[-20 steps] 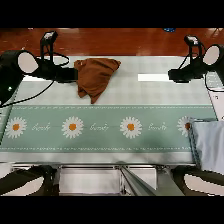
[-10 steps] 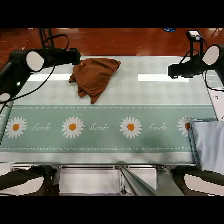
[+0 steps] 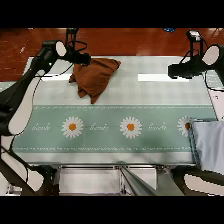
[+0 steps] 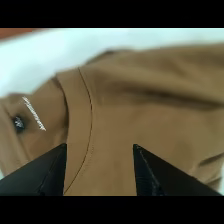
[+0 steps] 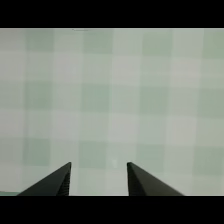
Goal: Fold the shirts.
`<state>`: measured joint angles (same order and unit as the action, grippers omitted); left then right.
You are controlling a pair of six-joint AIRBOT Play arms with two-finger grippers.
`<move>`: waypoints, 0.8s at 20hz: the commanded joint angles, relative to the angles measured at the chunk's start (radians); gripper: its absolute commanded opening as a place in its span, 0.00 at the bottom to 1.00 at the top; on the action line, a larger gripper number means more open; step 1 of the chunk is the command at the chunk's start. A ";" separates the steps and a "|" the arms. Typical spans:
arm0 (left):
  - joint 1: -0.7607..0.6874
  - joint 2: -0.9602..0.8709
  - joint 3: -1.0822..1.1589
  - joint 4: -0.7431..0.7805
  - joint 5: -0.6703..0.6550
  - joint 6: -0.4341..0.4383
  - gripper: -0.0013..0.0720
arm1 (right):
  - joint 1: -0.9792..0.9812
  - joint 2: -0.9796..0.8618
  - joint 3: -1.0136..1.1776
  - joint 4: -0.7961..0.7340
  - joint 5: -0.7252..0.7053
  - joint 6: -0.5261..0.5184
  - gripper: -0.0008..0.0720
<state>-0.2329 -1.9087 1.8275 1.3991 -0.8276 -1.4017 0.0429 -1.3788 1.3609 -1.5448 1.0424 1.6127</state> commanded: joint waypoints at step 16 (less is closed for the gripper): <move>0.003 -0.190 0.225 -0.108 -0.422 0.010 0.04 | 0.000 0.000 0.001 0.084 0.008 0.026 0.58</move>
<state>-0.2310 -2.1159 1.9865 1.2911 -1.2201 -1.3926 0.0429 -1.3788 1.3609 -1.4868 1.0428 1.6390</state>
